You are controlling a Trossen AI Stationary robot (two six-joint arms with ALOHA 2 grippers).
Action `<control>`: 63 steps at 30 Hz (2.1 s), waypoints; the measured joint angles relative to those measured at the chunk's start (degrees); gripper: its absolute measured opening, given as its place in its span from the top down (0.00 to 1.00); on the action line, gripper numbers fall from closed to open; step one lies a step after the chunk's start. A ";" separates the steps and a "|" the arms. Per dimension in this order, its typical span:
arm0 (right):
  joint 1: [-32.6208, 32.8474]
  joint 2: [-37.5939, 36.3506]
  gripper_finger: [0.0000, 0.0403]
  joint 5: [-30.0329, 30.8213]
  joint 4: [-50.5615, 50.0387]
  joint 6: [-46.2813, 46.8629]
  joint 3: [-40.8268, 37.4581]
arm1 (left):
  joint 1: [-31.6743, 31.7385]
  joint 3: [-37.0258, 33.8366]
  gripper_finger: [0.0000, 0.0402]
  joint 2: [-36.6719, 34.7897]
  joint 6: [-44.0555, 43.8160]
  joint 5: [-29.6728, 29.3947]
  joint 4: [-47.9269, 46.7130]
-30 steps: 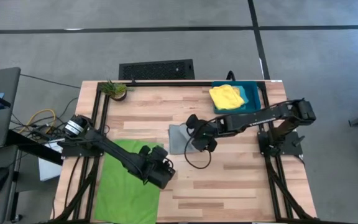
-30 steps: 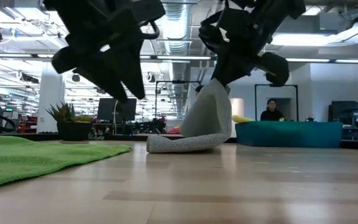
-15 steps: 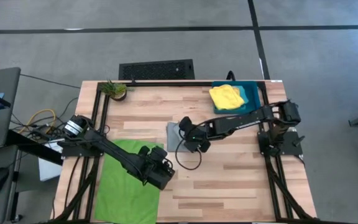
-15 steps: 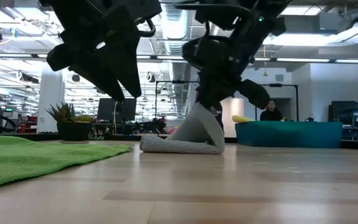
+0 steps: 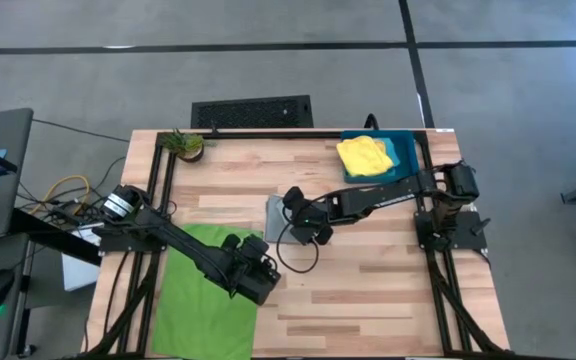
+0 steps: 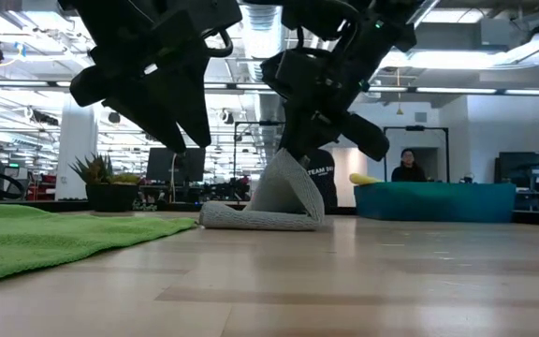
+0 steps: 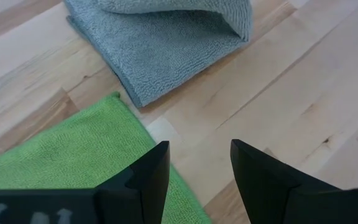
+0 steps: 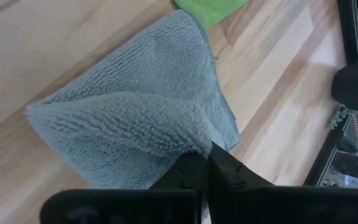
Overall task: Fold microfiber towels
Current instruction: Fold the gray microfiber cloth
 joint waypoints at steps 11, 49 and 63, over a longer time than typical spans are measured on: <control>0.00 -0.02 0.77 -0.02 0.07 0.03 0.00 | 0.00 0.04 0.59 -0.04 -0.07 0.04 -1.08; 2.15 -0.02 0.43 -1.03 10.37 -8.38 -0.09 | -1.49 0.07 0.59 -0.07 -1.21 1.22 -1.36; 2.78 -0.68 0.43 -3.13 10.87 -7.14 -0.04 | -1.49 0.07 0.59 -0.07 -1.07 1.29 -1.50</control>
